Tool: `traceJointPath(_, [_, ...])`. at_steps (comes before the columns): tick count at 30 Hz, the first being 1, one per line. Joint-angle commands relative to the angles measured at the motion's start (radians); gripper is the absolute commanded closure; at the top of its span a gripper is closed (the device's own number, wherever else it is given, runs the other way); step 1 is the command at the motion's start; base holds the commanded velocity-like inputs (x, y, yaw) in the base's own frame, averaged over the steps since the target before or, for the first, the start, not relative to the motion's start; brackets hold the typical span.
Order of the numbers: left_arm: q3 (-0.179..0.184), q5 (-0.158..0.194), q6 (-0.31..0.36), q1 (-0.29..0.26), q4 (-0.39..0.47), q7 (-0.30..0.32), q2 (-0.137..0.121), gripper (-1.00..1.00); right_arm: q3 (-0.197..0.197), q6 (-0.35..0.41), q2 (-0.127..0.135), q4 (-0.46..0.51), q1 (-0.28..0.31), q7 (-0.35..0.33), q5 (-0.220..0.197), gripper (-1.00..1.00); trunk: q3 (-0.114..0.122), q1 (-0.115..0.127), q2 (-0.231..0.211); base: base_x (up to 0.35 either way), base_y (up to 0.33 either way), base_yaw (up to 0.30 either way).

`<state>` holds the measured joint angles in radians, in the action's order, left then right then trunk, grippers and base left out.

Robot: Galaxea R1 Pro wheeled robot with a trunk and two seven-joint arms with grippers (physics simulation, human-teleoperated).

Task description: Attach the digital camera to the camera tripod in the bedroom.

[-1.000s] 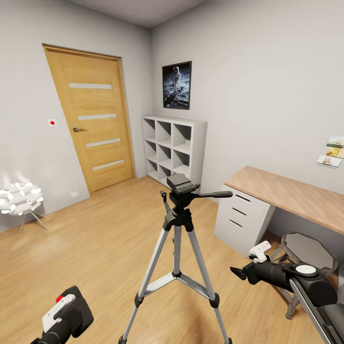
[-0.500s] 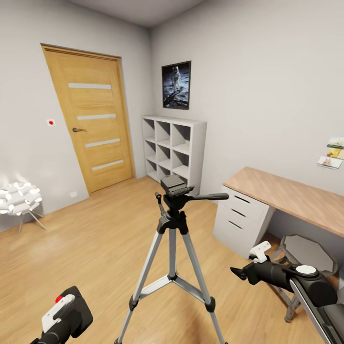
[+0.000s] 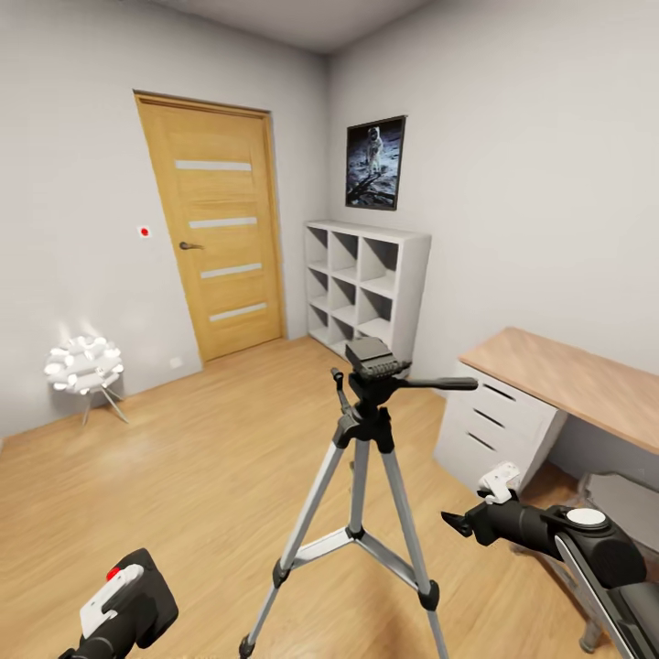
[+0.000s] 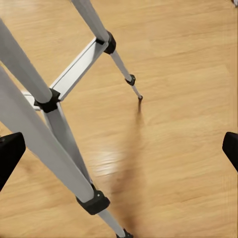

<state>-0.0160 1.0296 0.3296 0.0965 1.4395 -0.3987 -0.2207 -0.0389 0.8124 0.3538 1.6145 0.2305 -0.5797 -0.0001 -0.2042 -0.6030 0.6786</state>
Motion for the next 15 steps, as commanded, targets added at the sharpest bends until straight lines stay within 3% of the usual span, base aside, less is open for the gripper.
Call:
traceJointPath(1, [-0.001,0.006,0.004,0.0,0.002,-0.005,0.0,1.0,-0.001,0.005,0.001,0.0,0.001,-0.002,0.0,-1.0,-0.001,0.0,0.001,0.0,0.0,0.18])
traceJointPath(7, [-0.001,0.006,0.006,0.0,0.002,-0.005,0.0,1.0,-0.001,0.006,0.001,0.0,0.001,-0.003,0.0,-1.0,-0.001,0.0,0.001,0.009,0.0,0.088])
traceJointPath(15, [0.0,0.006,0.005,0.0,0.002,-0.005,0.0,1.0,-0.001,0.007,0.001,0.0,0.001,-0.002,0.0,-1.0,-0.001,0.0,0.001,0.13,0.0,0.018])
